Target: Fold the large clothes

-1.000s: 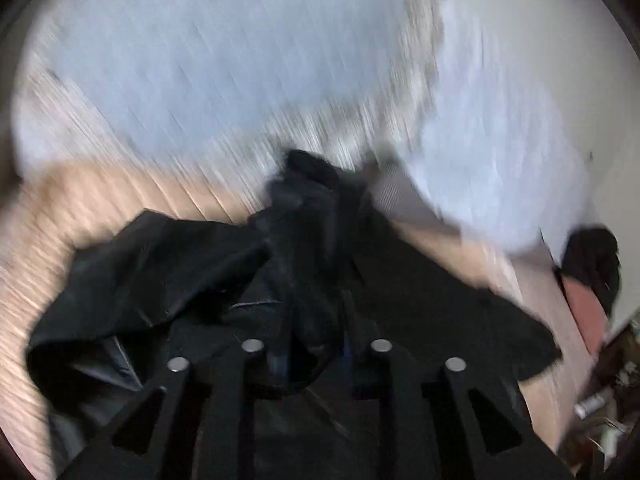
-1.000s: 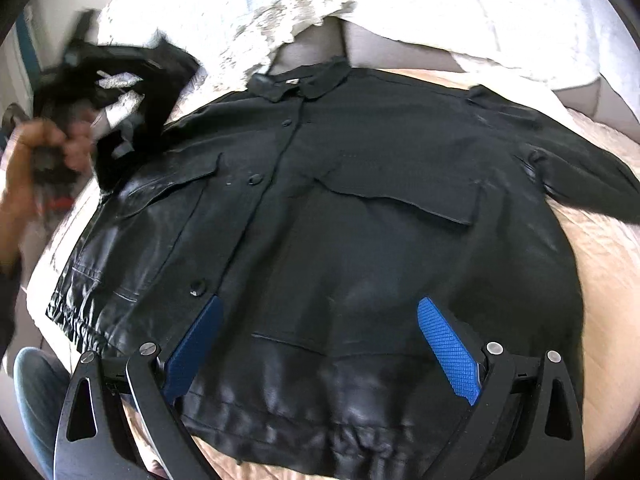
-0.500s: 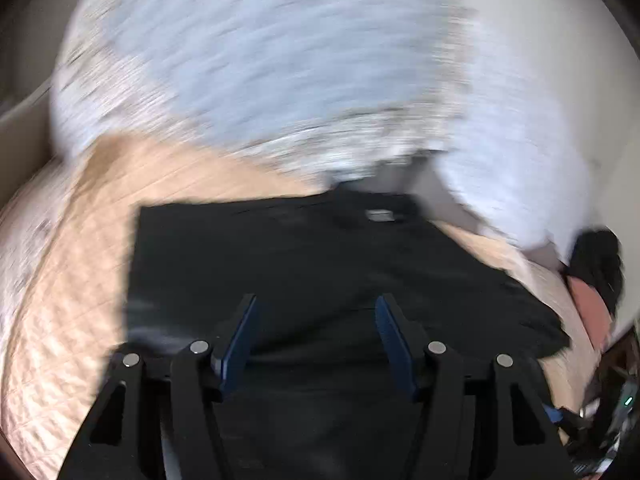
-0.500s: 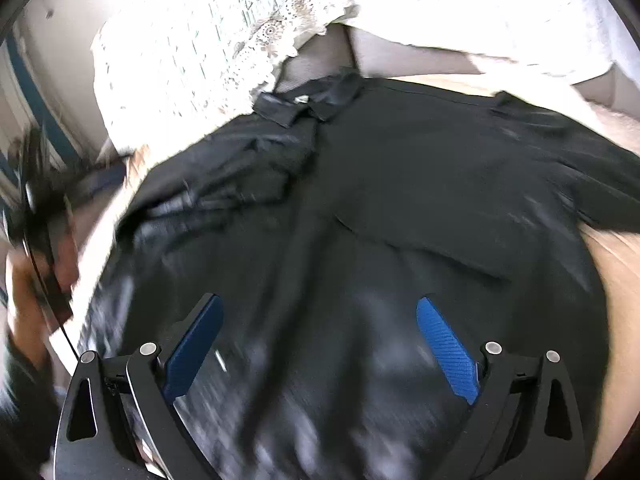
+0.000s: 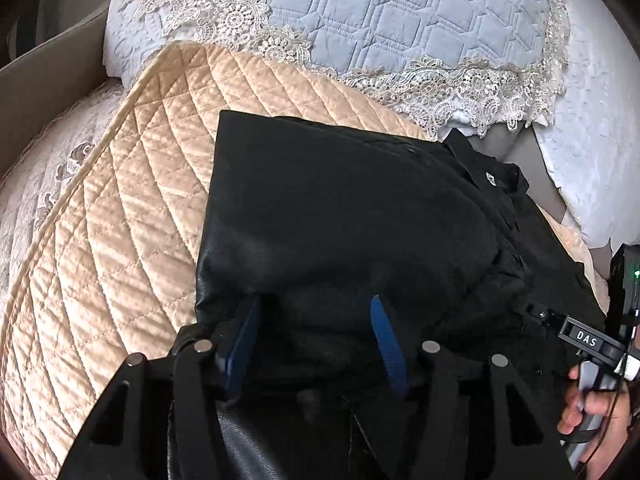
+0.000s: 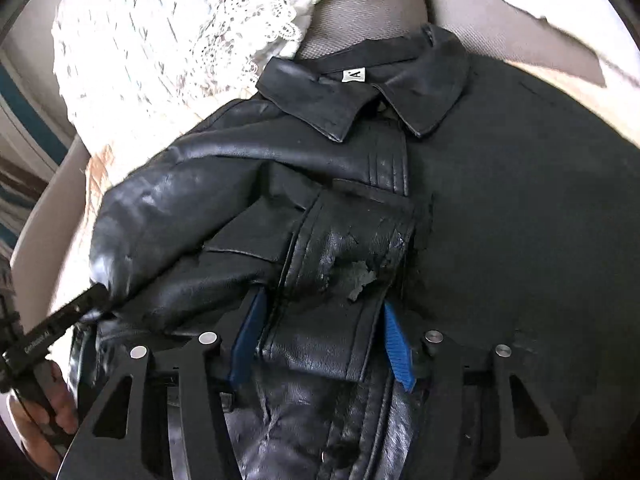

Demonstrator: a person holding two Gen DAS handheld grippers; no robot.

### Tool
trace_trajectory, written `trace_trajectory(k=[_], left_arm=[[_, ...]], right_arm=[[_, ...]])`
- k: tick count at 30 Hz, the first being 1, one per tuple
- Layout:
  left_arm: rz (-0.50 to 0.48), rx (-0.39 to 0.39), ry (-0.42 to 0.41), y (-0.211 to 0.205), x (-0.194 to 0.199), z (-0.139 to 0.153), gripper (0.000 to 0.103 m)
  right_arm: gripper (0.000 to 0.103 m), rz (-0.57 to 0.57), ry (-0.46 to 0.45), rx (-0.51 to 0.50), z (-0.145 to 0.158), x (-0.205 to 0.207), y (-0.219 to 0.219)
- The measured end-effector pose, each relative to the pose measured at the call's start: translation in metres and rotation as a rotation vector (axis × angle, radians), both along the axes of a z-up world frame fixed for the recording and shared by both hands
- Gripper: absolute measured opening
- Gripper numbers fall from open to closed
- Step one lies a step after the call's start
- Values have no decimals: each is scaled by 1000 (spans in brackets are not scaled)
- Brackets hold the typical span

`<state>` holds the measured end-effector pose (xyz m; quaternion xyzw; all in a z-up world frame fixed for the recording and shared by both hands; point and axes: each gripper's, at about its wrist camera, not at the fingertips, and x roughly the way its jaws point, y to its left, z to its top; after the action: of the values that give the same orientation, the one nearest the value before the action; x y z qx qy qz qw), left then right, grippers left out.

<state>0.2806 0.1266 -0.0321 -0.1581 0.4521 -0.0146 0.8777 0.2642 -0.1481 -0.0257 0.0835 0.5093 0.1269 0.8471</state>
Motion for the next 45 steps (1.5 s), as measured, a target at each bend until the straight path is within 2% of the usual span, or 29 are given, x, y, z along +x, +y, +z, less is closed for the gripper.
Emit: trace_trajectory(k=[5,8,10,12,15,17,20,23,26,30,37,38,39,40,42,45], left_arm=[[-10,0,-37,-6,-13,21,57],[-69,37,-90,-31,-34,42,57],[-119,71,-119,-53,-43,51,59],[-177,90,-137,-77,-47,55,59],[-234,94,-115,-104,-47,47,59],[-256,87,-90,-116,-43,40,59],[-264,118,-69,-129,-39,32,59],[-258,119,-56,-132,-35,25,59],[-242,137,-58,-134,-34,21,59],[-230,132,-58,-135,-29,17,59],[-226,143,-30,-139,-21,4,59],[-224,139,-27,-138,-21,3,59],[-222,134,-26,-137,-20,3,59],[-219,132,-27,-137,-20,4,59],[-214,133,-41,-134,-21,8,59],[-201,127,-68,-126,-24,16,59]], right_arm=[[56,12,-87,-44,35,-49,-22],[57,-41,-102,-14,42,-90,-67],[63,-94,-104,2,46,-103,-96],[67,-175,-120,26,50,-124,-137],[73,-321,-148,94,56,-154,-207],[74,-473,-159,157,54,-174,-267],[74,-689,-187,241,49,-203,-350],[75,-883,-211,250,41,-223,-419],[76,-1013,-186,289,25,-231,-477],[76,-1082,-208,387,10,-221,-524],[76,-1143,-208,364,5,-175,-562],[72,-1147,-198,358,6,-172,-567],[50,-1143,-180,343,8,-168,-570],[19,-1136,-151,327,10,-165,-572],[14,-1117,-141,329,19,-161,-569],[14,-1009,-222,261,59,-150,-538]])
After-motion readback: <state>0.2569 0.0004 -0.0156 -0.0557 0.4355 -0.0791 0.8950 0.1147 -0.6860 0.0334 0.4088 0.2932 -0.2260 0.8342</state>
